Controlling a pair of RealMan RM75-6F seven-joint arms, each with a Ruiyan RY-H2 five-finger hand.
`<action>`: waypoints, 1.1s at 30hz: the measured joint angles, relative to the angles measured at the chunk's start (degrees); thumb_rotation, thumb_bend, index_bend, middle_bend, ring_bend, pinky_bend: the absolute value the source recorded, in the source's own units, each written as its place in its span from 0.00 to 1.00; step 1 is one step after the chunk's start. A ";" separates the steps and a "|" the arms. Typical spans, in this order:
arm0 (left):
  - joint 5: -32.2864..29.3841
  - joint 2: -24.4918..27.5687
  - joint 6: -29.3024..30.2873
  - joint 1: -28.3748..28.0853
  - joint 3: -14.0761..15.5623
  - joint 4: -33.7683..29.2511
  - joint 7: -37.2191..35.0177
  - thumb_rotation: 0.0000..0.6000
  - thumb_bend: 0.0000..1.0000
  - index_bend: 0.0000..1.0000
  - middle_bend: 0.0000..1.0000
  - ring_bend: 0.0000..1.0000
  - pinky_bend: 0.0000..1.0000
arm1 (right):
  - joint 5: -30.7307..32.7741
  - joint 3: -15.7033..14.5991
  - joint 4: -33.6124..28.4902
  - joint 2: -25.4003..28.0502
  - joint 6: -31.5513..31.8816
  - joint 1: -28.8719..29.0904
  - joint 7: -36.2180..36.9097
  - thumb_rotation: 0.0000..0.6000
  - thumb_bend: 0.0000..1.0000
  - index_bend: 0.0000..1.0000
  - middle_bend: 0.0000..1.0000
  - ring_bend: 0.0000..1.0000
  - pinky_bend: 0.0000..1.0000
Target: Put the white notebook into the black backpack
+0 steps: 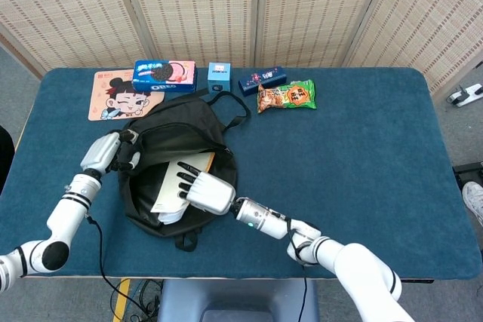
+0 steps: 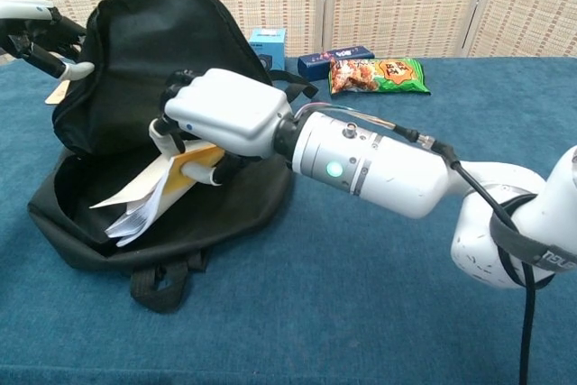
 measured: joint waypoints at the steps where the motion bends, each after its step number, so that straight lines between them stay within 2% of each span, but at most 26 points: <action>1: 0.25 0.19 -0.16 0.06 -0.03 -0.11 -0.28 1.00 0.51 0.70 0.30 0.30 0.09 | 0.36 0.08 0.26 -0.13 -0.50 0.07 0.14 1.00 0.55 0.62 0.46 0.21 0.08; 8: 2.07 1.51 -0.67 0.35 0.11 -1.55 -1.09 1.00 0.51 0.70 0.30 0.30 0.09 | 3.55 1.49 1.38 -1.20 -4.20 0.99 0.35 1.00 0.55 0.62 0.46 0.21 0.08; 16: 2.66 2.51 -0.83 0.42 0.53 -2.98 -1.15 1.00 0.51 0.70 0.30 0.30 0.09 | 6.16 2.85 2.31 -2.22 -7.53 2.00 -3.28 1.00 0.50 0.60 0.46 0.21 0.08; 19: 2.73 2.73 -0.77 0.41 0.66 -3.25 -1.12 1.00 0.51 0.70 0.30 0.30 0.09 | 7.12 3.17 2.41 -2.38 -8.67 2.02 -5.49 1.00 0.45 0.52 0.45 0.21 0.08; 23: 2.74 2.86 -0.56 0.43 0.74 -3.39 -1.17 1.00 0.51 0.70 0.30 0.30 0.09 | 8.22 3.51 2.01 -2.29 -9.58 1.77 -8.61 1.00 0.34 0.32 0.41 0.20 0.08; 26: 2.68 2.90 -0.51 0.42 0.83 -3.42 -1.19 1.00 0.51 0.70 0.30 0.30 0.09 | 8.97 3.74 1.37 -2.07 -9.85 1.40 -11.14 1.00 0.18 0.20 0.37 0.18 0.08; 29: 2.46 2.86 -0.52 0.42 0.96 -3.28 -1.22 1.00 0.51 0.69 0.30 0.30 0.09 | 9.71 3.83 -0.11 -1.50 -10.30 0.81 -13.15 1.00 0.04 0.13 0.34 0.16 0.06; 33: 2.50 2.95 -0.32 0.60 1.17 -3.38 -1.29 1.00 0.50 0.68 0.30 0.30 0.09 | 10.22 3.48 -3.34 0.36 -10.45 -0.43 -15.27 1.00 0.00 0.09 0.30 0.15 0.06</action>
